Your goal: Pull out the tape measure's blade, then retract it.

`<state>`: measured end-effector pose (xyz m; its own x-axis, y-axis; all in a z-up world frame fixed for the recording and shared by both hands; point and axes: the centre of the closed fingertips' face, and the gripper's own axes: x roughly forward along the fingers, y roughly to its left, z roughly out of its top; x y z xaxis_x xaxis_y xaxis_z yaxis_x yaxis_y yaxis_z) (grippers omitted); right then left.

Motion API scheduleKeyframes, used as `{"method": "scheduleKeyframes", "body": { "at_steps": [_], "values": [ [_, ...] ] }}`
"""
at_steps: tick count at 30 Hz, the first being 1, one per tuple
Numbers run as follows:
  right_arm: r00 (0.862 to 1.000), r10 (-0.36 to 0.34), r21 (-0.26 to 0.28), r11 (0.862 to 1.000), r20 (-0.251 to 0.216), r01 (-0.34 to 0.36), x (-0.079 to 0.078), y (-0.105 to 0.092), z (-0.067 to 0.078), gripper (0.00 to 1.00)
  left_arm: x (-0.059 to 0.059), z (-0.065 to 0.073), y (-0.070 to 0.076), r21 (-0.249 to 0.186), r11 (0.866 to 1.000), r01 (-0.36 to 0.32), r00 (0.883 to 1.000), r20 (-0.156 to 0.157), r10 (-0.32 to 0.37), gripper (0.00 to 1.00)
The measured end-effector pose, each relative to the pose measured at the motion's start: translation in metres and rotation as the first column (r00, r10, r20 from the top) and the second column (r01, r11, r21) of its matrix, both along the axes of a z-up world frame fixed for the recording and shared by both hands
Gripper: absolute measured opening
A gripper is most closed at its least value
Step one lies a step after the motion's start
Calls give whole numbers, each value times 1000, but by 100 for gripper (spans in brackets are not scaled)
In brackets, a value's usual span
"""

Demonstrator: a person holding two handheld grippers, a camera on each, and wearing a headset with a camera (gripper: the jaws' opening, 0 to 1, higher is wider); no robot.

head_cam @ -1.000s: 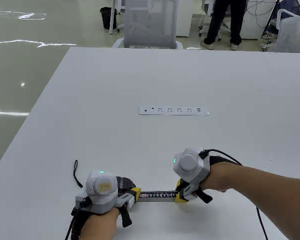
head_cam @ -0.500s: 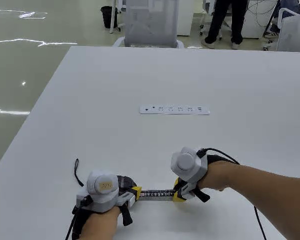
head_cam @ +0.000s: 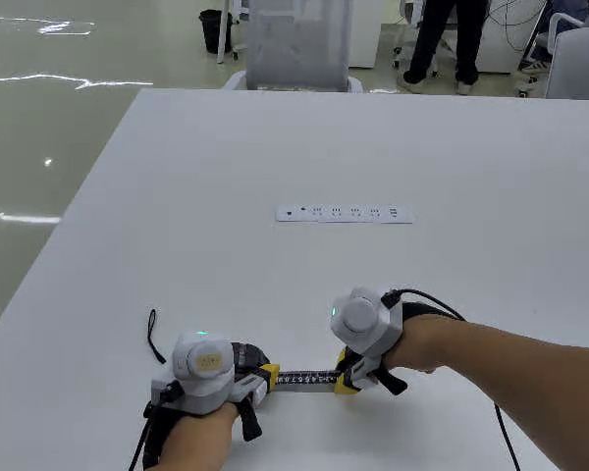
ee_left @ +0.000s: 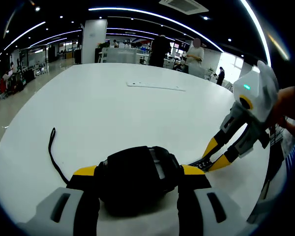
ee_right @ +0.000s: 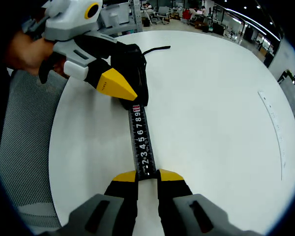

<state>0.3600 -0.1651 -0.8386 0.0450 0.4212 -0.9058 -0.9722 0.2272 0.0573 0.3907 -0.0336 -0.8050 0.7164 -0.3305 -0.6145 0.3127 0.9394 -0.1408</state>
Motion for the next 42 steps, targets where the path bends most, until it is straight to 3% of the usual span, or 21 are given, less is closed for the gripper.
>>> {"method": "scheduleKeyframes", "body": {
  "at_steps": [42],
  "values": [
    [1000, 16, 5, 1000, 4, -16, 0, 23, 1, 14, 0, -1, 0, -8, 1000, 1, 1000, 2, -1, 61]
  ]
}}
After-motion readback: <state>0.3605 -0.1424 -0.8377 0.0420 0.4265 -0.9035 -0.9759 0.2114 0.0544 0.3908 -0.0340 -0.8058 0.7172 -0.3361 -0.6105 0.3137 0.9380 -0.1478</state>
